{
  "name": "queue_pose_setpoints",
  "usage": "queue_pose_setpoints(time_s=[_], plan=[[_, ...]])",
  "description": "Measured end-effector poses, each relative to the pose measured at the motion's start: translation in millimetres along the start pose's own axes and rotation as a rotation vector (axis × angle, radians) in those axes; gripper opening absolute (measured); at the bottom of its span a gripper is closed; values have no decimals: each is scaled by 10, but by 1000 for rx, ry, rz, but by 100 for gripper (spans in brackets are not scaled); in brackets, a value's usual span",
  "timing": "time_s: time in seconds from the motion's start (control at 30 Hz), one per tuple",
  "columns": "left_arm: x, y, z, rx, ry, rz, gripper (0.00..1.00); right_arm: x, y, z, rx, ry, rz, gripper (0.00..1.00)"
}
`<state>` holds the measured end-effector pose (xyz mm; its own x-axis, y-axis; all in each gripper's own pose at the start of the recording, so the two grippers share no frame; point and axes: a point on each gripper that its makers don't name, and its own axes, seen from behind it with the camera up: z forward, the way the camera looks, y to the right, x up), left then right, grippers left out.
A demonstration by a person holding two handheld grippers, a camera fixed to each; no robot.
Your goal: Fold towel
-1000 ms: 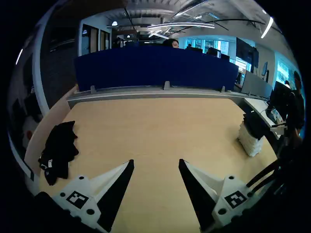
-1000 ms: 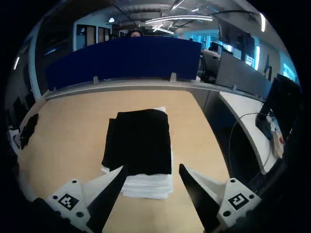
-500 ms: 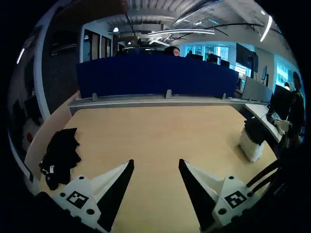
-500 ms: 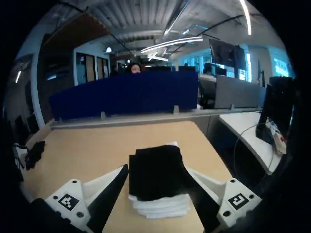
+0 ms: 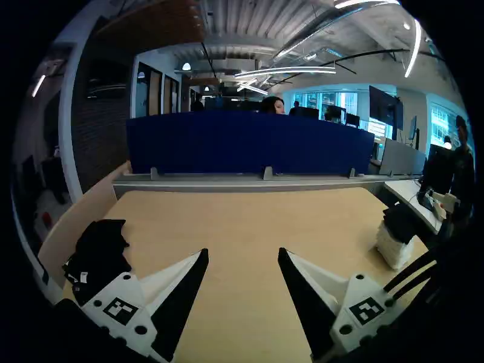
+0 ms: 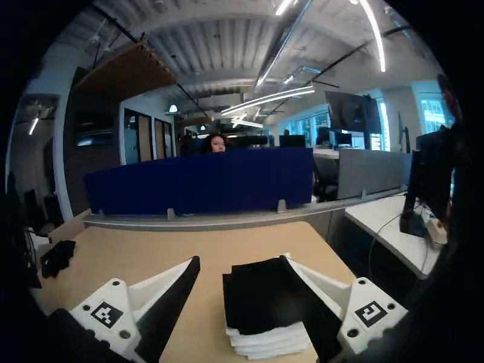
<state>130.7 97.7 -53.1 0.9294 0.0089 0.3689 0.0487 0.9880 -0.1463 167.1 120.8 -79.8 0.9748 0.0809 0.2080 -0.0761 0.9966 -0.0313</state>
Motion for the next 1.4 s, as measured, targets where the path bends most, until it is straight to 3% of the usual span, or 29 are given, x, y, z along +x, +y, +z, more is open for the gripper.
queue_pose_setpoints(time_s=[0.37,0.63,1.0,1.4], plan=[[461,-174,-35,46,163,-10,85,259,-296,15,24,62,10,100],[689,-283,-52,67,241,-18,85,386,-605,44,57,78,-39,100],[873,-393,-37,85,306,-12,85,532,-974,120,88,105,-66,100],[1009,-431,-36,107,351,50,85,544,-1336,240,113,99,-77,100]])
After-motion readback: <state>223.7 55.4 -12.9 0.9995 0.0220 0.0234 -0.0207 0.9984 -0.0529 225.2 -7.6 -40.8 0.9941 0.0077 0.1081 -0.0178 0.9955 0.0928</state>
